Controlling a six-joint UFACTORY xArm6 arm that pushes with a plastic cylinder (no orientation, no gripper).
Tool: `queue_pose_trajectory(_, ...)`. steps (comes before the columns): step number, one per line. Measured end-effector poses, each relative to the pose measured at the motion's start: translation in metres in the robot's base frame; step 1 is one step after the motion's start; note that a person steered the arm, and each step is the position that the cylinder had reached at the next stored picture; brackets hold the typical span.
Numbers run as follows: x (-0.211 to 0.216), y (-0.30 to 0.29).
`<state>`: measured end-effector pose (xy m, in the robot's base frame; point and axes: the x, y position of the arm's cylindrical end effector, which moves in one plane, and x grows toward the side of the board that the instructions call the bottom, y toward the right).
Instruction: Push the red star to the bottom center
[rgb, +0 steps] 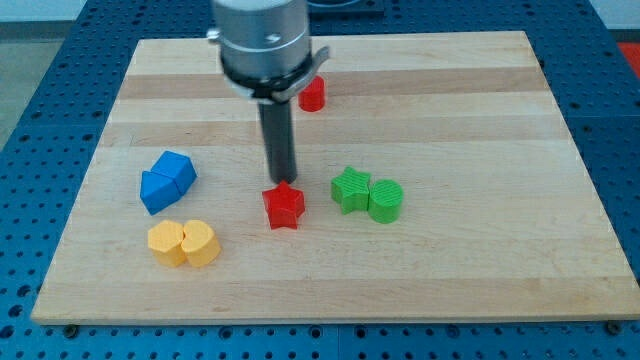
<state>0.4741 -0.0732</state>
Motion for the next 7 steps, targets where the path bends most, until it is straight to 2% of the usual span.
queue_pose_trajectory(1,0.053,-0.012)
queue_pose_trajectory(7,0.057,0.026)
